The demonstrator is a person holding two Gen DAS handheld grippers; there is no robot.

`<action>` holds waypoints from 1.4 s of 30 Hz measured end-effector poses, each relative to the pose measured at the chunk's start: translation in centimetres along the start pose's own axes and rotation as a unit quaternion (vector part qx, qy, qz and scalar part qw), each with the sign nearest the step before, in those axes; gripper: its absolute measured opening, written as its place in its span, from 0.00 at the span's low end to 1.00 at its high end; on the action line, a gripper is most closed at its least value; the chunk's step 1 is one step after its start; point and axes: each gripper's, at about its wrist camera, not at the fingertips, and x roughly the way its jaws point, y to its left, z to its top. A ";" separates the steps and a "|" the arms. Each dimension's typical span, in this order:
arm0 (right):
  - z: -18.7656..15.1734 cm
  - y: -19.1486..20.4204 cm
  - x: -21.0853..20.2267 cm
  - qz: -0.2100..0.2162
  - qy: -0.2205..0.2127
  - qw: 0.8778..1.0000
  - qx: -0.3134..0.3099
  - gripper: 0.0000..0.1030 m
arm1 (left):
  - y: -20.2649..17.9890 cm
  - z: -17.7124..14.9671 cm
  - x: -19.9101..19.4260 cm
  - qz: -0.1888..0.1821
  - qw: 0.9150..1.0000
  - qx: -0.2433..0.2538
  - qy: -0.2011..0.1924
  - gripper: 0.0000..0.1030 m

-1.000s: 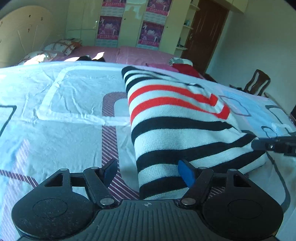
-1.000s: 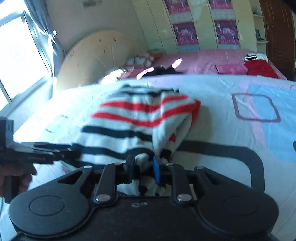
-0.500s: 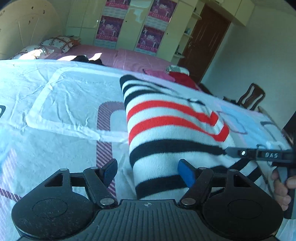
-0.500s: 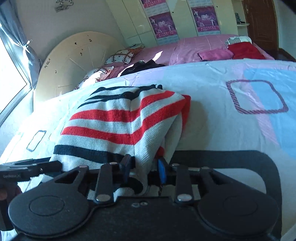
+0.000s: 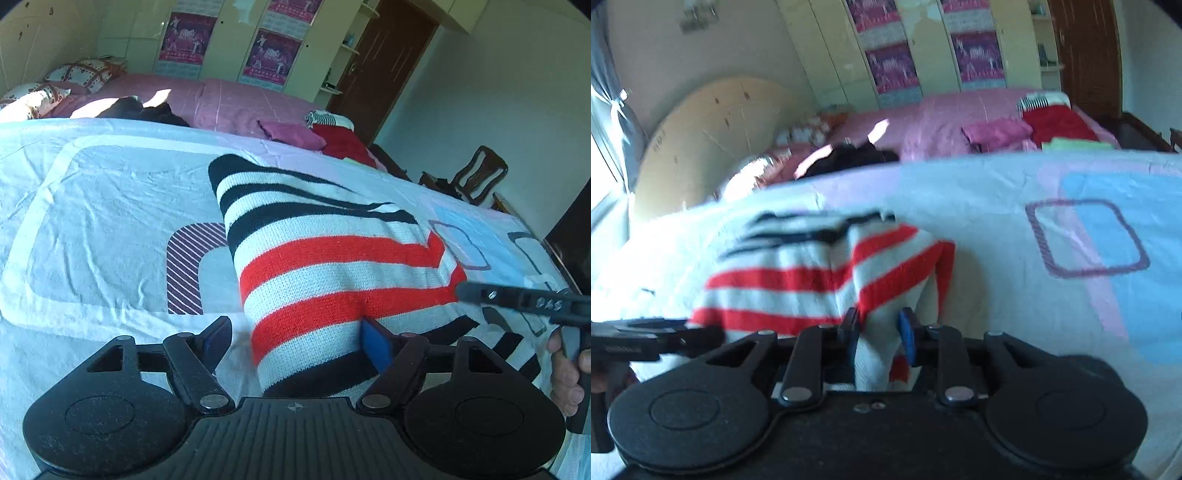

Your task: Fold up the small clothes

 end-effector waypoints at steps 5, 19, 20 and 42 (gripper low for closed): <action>-0.2 -0.5 0.4 -0.018 0.003 1.000 0.019 0.40 | -0.1 0.1 0.0 0.019 1.000 0.010 0.001 0.87; -3.8 1.3 -5.3 0.008 -0.003 1.000 0.014 0.46 | -0.4 -2.9 -4.8 -0.029 1.000 -0.004 0.006 0.87; -4.4 1.2 -5.6 0.012 0.000 1.000 0.022 0.48 | -0.2 -3.6 -4.8 -0.037 0.999 -0.009 0.016 0.87; -3.0 -5.7 -0.7 0.151 0.031 0.977 0.146 0.63 | 1.9 -2.1 -1.2 -0.097 0.992 -0.065 0.041 0.87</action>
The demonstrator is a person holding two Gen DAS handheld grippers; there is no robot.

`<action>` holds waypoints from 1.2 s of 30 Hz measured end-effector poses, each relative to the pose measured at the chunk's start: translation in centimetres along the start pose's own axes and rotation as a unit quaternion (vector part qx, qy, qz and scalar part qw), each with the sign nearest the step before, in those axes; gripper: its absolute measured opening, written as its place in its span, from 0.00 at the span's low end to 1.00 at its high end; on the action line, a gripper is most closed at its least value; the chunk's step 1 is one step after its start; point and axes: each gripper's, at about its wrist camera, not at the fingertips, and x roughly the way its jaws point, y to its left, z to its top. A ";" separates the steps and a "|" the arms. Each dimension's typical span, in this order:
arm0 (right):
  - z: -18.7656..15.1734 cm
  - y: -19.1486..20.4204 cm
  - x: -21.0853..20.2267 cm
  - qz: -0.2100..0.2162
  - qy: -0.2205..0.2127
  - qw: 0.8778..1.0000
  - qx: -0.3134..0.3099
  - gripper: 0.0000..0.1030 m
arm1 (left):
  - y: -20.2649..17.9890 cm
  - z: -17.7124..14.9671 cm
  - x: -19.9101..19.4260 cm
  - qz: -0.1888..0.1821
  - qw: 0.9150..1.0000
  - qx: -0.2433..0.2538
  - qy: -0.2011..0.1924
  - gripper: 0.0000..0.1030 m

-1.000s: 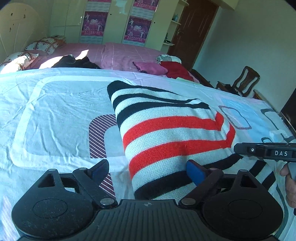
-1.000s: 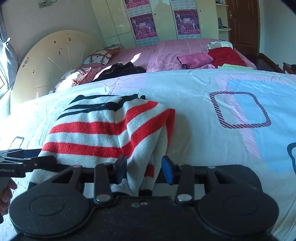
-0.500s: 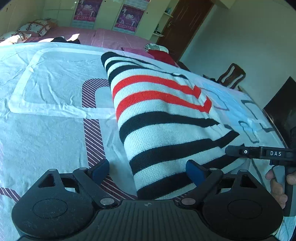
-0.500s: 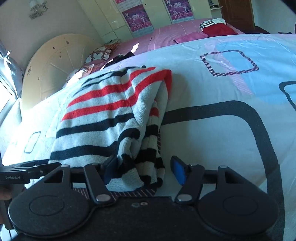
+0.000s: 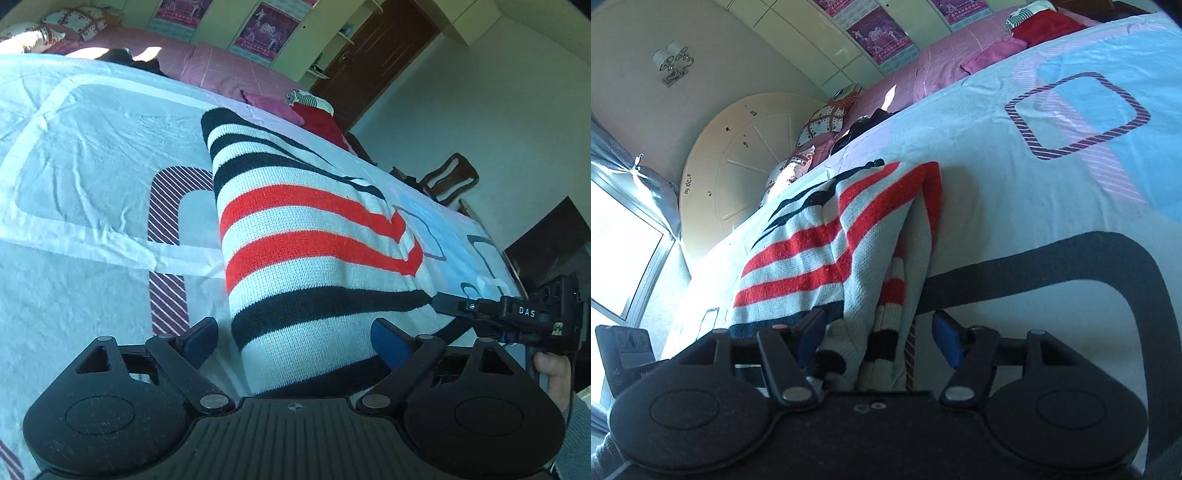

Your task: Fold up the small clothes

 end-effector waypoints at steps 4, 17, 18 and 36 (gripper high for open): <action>1.1 -1.1 1.6 0.039 0.018 0.999 0.000 0.64 | 0.7 0.9 1.3 -0.027 0.999 -0.021 -0.006 0.86; 3.1 -1.9 3.8 0.110 0.051 0.993 -0.004 0.68 | 1.0 2.4 3.6 -0.056 0.998 -0.021 -0.005 0.82; 3.2 -1.5 4.0 0.109 0.050 0.993 -0.013 0.68 | 0.9 2.6 3.8 -0.055 0.998 -0.016 -0.004 0.82; 2.0 2.1 3.6 0.023 0.022 0.990 -0.137 0.45 | -2.6 2.1 4.1 0.045 0.997 0.055 -0.025 0.62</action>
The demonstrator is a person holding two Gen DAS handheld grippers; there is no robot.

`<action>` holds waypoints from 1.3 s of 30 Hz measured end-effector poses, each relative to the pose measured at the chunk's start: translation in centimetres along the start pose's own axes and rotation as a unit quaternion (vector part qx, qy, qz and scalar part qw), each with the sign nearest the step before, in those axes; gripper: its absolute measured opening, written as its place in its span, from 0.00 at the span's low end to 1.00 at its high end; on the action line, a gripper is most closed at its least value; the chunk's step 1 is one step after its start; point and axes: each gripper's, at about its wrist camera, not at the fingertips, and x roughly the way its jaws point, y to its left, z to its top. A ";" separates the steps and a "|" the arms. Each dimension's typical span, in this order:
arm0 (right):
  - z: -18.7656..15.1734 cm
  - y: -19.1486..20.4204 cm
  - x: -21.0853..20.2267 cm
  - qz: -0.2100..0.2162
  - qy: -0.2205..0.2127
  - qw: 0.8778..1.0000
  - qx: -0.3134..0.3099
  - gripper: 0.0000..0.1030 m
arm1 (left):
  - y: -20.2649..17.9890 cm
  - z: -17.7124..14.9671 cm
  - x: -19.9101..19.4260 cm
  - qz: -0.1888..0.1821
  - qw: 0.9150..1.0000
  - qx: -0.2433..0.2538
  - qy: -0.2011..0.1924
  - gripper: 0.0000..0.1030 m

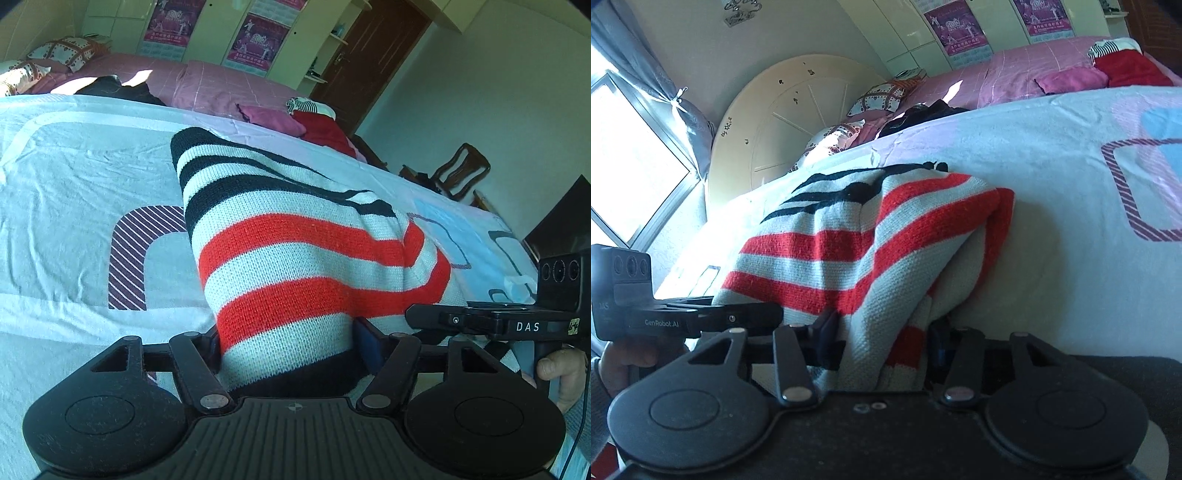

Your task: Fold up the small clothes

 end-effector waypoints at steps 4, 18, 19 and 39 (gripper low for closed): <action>0.1 0.8 -0.7 -0.011 -0.012 1.000 0.000 0.37 | -0.4 -0.2 -1.1 0.001 1.000 0.019 -0.017 0.53; 0.4 9.0 -2.8 -0.032 -0.072 0.997 -0.022 0.34 | 2.5 2.0 -8.4 -0.055 0.996 0.053 -0.048 0.48; 0.5 9.8 -2.5 -0.030 -0.075 0.996 -0.023 0.34 | 3.0 2.3 -9.2 -0.054 0.996 0.056 -0.051 0.48; 2.4 22.3 17.6 0.058 0.026 0.997 -0.051 0.35 | 24.6 0.1 -18.5 0.045 0.996 -0.048 -0.052 0.49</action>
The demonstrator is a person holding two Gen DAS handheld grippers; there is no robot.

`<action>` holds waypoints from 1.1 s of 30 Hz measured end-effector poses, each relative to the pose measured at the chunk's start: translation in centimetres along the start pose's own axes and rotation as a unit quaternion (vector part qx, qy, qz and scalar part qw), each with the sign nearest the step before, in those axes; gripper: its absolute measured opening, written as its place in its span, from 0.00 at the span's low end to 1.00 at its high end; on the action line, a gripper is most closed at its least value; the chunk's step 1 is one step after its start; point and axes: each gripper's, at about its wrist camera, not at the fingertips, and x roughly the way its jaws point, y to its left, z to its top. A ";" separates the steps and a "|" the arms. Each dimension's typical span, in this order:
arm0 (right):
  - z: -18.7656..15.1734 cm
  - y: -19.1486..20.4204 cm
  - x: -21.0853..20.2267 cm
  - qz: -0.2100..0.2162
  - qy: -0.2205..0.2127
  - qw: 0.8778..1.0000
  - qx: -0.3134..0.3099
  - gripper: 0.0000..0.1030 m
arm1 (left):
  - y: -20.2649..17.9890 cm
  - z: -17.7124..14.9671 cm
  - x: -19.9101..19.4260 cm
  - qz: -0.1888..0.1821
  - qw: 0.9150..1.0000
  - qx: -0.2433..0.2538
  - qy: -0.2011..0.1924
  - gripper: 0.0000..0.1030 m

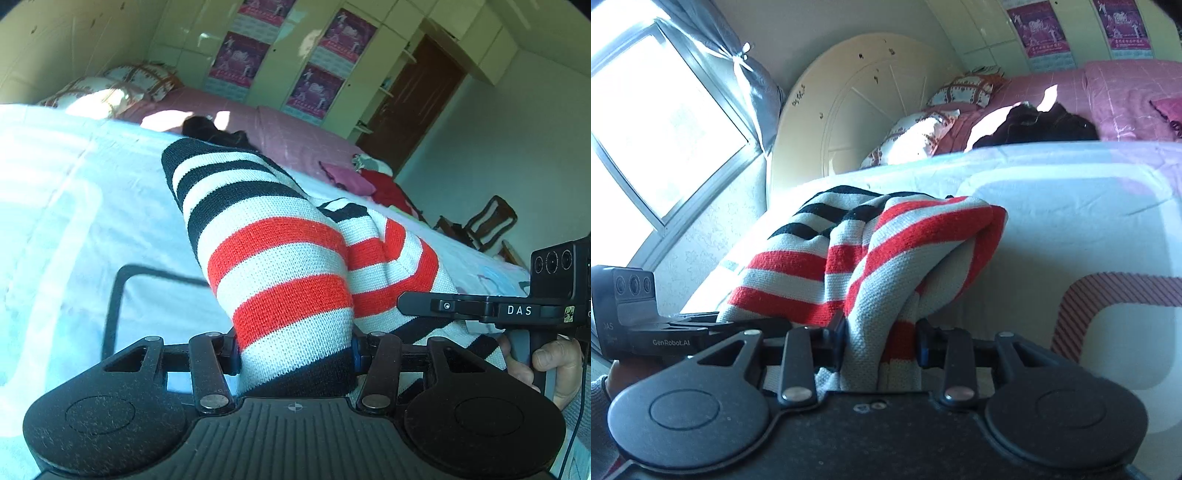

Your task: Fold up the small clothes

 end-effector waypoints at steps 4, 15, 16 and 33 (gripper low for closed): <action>-1.6 -1.9 2.3 -0.004 0.022 0.998 0.054 0.45 | 2.8 -2.5 1.0 -0.021 0.998 -0.064 0.002 0.60; -3.1 2.4 -4.6 -0.025 0.023 0.999 -0.006 0.42 | 0.6 -5.5 -2.9 0.040 0.999 -0.032 -0.018 0.64; -3.6 2.8 -4.1 -0.060 0.031 0.997 -0.029 0.42 | 0.9 -6.0 -2.9 0.043 0.998 -0.039 -0.016 0.64; -6.6 6.4 -11.9 -0.151 -0.048 0.987 -0.001 0.81 | -3.6 -8.4 -9.4 0.157 0.984 0.027 -0.082 0.96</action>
